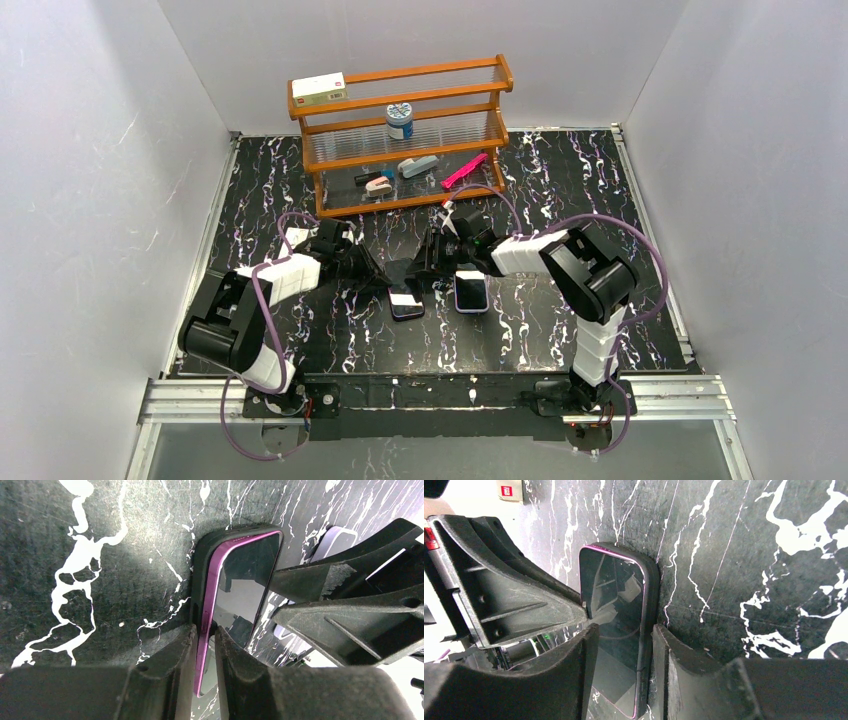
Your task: Put the phone into the phone case
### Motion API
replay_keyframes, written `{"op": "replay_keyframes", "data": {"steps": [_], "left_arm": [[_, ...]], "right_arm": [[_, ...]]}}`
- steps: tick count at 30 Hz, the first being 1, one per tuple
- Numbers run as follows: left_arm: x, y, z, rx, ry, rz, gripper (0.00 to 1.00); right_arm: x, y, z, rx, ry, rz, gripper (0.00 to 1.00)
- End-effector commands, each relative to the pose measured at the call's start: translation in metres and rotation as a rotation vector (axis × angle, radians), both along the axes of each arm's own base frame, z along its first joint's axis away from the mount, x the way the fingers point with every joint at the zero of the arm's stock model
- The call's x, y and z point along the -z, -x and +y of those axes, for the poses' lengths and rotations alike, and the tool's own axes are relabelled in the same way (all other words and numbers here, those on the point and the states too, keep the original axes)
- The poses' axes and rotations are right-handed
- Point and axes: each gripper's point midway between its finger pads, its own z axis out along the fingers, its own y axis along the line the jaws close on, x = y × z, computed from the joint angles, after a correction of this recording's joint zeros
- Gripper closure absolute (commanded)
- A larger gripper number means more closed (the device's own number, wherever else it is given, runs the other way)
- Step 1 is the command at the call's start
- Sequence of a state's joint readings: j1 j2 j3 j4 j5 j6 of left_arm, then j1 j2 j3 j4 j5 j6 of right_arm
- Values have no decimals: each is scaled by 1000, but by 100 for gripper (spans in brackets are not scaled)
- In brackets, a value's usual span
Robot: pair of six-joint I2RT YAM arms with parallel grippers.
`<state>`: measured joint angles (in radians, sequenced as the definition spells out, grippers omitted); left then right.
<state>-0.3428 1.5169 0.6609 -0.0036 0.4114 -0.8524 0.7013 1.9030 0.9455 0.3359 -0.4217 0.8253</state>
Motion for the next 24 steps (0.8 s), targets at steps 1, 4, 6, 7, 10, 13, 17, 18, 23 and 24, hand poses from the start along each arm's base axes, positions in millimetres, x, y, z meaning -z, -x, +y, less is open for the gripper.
{"op": "replay_keyframes", "data": {"steps": [1,4,6,7,10,13,17,18,23,24], "left_arm": [[6,18,1,32,-14,64,82],[8,20,2,34,-9,80,84],[9,20,4,32,-12,82,88],[9,19,4,32,-12,80,89],[11,22,4,37,-8,92,95],[15,26,6,34,-3,102,98],[15,32,6,25,40,124,100],[15,33,5,23,53,123,100],[16,35,6,27,58,118,100],[17,37,5,29,65,129,100]], "right_arm": [[-6,12,-9,-6,44,5,43],[-2,12,-14,11,80,9,39],[0,15,-16,11,84,23,37],[2,18,-15,6,81,33,36],[5,25,-11,-13,65,56,36],[5,32,-4,-33,53,68,35],[-6,34,10,-68,-24,80,33],[-11,34,13,-77,-50,81,33],[-36,33,25,-112,-149,57,33],[-40,34,26,-117,-164,54,33]]}}
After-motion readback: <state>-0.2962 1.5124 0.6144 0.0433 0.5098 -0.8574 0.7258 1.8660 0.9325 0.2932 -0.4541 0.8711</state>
